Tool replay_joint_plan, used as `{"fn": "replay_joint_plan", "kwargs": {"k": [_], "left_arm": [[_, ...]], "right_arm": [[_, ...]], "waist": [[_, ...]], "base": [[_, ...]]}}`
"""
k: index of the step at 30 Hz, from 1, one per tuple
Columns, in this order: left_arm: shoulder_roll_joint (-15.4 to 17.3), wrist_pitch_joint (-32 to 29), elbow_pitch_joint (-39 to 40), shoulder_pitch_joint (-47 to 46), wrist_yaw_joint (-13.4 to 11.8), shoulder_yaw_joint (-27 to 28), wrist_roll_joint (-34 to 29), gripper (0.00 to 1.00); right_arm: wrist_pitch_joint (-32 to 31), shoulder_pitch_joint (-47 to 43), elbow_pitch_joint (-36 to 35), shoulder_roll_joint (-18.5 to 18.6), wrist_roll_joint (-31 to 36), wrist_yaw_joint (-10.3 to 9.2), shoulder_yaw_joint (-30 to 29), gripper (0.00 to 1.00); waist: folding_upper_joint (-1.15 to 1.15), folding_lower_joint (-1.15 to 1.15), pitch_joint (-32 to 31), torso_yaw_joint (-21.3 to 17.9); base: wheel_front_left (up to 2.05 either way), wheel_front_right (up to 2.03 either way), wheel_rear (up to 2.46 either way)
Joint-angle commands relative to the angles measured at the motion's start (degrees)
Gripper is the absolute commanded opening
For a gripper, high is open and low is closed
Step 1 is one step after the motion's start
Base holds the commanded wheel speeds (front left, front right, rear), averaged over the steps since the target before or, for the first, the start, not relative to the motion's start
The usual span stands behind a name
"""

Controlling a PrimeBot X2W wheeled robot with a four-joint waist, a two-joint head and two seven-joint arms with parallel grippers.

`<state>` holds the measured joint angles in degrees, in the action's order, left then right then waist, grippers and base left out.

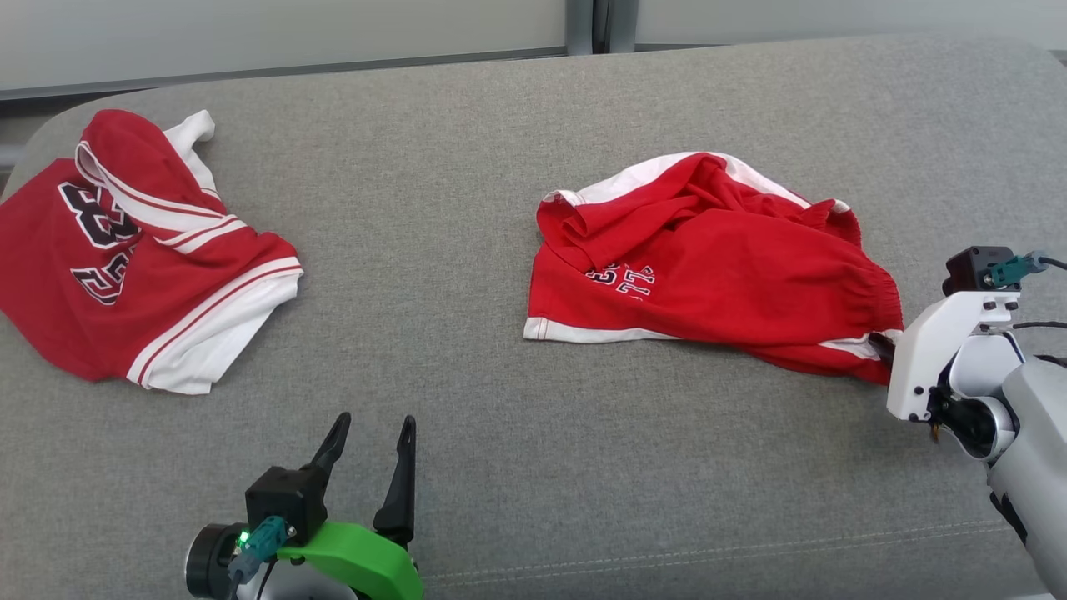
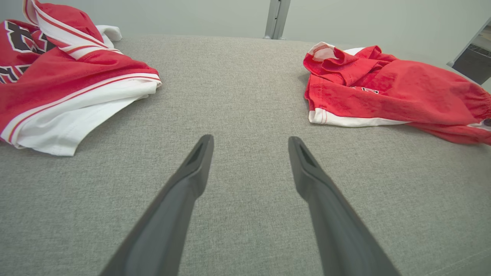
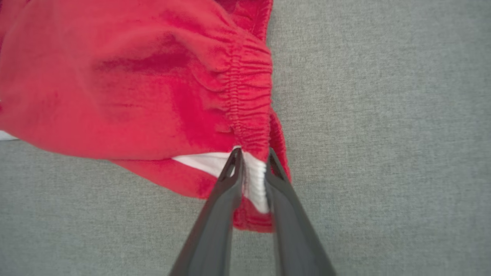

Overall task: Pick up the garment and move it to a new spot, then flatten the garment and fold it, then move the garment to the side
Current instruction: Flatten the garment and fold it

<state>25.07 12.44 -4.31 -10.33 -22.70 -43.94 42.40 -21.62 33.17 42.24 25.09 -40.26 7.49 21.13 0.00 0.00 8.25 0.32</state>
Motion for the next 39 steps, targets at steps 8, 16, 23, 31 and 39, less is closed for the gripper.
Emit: {"fn": "replay_joint_plan", "kwargs": {"k": [8, 16, 23, 31, 39], "left_arm": [[-0.49, -0.05, -1.33, -1.59, 1.5, 0.0, 1.17, 1.0], [-5.37, -5.2, -10.61, -11.83, 9.87, -3.27, 2.47, 1.0], [-11.35, -7.71, -25.37, -20.97, 16.83, -6.39, 2.02, 1.0], [-15.96, -5.4, -38.36, -26.44, 21.35, -7.59, 1.54, 1.0], [-18.22, -3.15, -46.39, -29.27, 23.53, -7.81, 1.55, 1.0]], "right_arm": [[1.79, 1.27, 0.07, 0.56, -2.29, 0.0, 2.79, 0.0], [4.0, 3.05, -0.81, 1.32, -4.2, 0.0, 5.96, 0.0], [5.56, 5.19, -0.29, 0.34, -5.64, -0.01, 8.31, 0.0], [7.0, 7.19, 0.84, -0.65, -7.33, -0.01, 10.89, 0.0], [8.03, 8.39, 1.8, -1.55, -8.72, -0.01, 13.19, 0.0]], "waist": [[0.0, 0.0, 0.26, -0.51], [0.0, 0.0, 1.36, -2.89], [0.0, 0.0, 2.88, -5.38], [0.0, 0.0, 3.99, -7.05], [0.0, 0.0, 4.42, -8.08]], "base": [[0.0, 0.0, 0.0], [0.0, 0.0, 0.0], [0.0, 0.0, 0.0], [0.0, 0.0, 0.0], [0.0, 0.0, 0.0]]}}
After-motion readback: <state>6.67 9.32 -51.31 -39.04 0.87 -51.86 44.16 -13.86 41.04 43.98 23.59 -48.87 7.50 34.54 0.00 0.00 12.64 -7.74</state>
